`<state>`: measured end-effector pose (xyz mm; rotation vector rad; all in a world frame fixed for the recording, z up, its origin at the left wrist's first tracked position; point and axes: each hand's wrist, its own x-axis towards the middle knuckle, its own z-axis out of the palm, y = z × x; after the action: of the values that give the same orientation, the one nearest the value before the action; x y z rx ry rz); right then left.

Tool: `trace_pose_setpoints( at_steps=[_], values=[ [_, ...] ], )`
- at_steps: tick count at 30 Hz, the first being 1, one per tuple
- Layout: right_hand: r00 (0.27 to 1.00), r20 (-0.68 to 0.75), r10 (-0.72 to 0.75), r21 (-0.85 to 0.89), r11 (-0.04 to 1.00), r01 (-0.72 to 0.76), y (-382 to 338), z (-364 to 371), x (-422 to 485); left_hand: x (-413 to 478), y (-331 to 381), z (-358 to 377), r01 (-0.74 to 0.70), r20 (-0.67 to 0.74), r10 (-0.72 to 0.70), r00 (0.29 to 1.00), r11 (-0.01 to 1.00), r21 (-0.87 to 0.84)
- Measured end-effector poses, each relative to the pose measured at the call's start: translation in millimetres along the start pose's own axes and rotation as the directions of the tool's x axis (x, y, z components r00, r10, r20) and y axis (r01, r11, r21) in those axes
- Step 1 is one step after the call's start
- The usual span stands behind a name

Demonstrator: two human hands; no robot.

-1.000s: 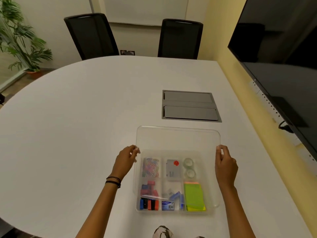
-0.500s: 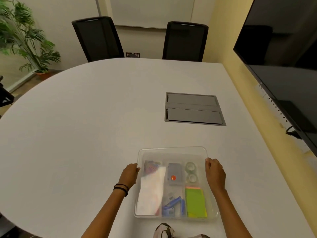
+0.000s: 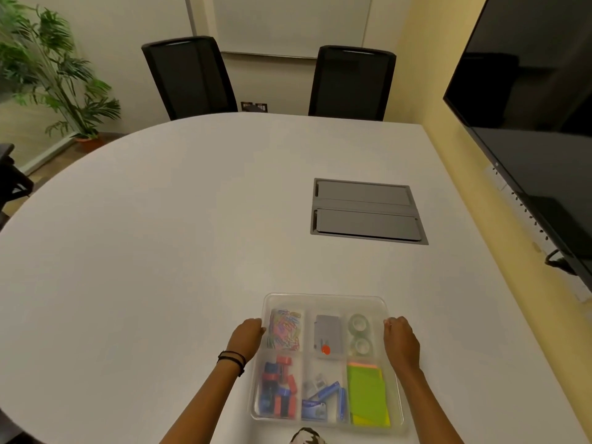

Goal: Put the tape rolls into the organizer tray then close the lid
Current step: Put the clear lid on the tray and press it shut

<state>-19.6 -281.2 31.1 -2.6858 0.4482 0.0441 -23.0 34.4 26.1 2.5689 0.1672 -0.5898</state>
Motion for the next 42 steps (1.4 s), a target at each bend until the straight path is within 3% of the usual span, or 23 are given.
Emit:
trace_pose_setpoints(
  at_steps=[6, 12, 16, 19, 23, 34, 42],
  values=[
    [0.996, 0.050, 0.070, 0.036, 0.997, -0.072, 5, 7, 2, 2, -5, 5, -0.001, -0.002, 0.000, 1.000, 0.994, -0.111],
    [0.987, 0.080, 0.142, 0.220, 0.963, -0.157, 9, 10, 6, 6, -8, 13, -0.011, -0.086, -0.010, 0.996, 0.968, -0.250],
    [0.961, 0.190, 0.200, 0.390, 0.883, -0.261, 15, 3, 17, 6, -7, 17, -0.015, -0.149, -0.036, 0.988, 0.945, -0.328],
    [0.882, 0.418, 0.219, 0.461, 0.785, -0.413, 23, -5, 17, 8, -11, 18, 0.003, -0.131, -0.054, 0.990, 0.934, -0.358],
    [0.748, 0.626, 0.221, 0.386, 0.745, -0.544, 37, -13, 13, 13, -23, 16, 0.068, 0.009, -0.072, 0.997, 0.889, -0.452],
    [0.777, 0.587, 0.228, 0.559, 0.580, -0.593, 32, -10, 23, 25, -16, 16, 0.043, -0.006, -0.060, 0.998, 0.791, -0.610],
    [0.737, 0.635, 0.230, 0.585, 0.480, -0.654, 31, -7, 25, 28, -17, 13, 0.053, 0.070, -0.013, 0.997, 0.786, -0.616]
  ],
)
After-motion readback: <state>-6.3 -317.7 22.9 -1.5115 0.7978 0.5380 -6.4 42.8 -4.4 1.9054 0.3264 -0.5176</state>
